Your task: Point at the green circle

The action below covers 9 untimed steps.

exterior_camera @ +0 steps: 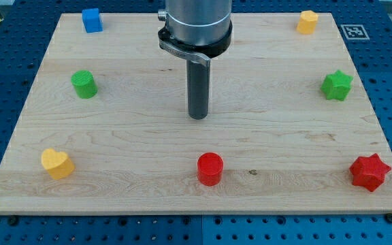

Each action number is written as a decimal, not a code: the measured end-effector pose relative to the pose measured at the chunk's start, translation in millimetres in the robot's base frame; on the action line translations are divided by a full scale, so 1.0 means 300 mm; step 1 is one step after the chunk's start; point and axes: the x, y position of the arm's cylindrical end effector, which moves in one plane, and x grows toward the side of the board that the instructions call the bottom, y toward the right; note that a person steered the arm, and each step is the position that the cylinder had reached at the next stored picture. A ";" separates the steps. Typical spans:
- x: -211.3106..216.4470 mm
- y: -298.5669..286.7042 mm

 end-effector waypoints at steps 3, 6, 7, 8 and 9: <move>-0.012 -0.002; -0.008 -0.002; 0.000 -0.002; 0.004 -0.002; 0.005 -0.002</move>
